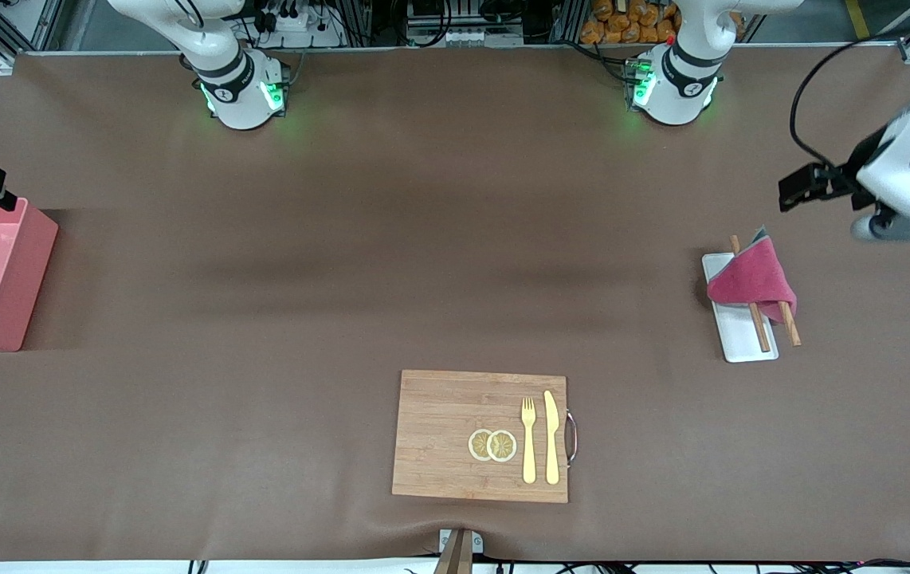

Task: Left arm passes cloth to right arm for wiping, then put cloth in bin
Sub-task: 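Reach the left gripper down to the pink cloth on the white tray, then close the left gripper on the pink cloth over the chopsticks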

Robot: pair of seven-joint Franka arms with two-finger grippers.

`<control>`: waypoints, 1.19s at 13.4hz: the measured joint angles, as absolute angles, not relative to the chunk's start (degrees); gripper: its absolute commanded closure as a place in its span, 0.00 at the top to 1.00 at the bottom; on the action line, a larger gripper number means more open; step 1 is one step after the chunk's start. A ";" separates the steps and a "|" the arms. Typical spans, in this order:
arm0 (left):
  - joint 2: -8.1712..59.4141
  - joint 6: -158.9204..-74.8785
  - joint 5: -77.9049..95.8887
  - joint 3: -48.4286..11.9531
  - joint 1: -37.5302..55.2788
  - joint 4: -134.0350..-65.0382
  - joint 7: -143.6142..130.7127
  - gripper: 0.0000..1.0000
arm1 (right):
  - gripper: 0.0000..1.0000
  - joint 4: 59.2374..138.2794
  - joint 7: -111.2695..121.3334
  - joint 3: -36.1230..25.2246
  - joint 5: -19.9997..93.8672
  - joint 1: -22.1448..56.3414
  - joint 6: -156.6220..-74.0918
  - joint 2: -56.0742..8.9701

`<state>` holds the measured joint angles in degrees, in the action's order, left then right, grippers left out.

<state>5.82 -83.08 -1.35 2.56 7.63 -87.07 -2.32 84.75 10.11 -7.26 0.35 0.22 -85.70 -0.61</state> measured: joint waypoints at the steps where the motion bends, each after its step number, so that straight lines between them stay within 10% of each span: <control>1: 7.73 -83.75 -1.34 2.65 7.10 -87.13 1.06 1.00 | 1.00 84.76 10.11 -7.26 0.35 0.21 -85.68 -0.61; 16: 34.55 -100.69 1.61 1.98 1.25 -84.24 40.23 1.00 | 1.00 85.28 10.09 -7.25 0.36 -0.79 -85.60 -0.92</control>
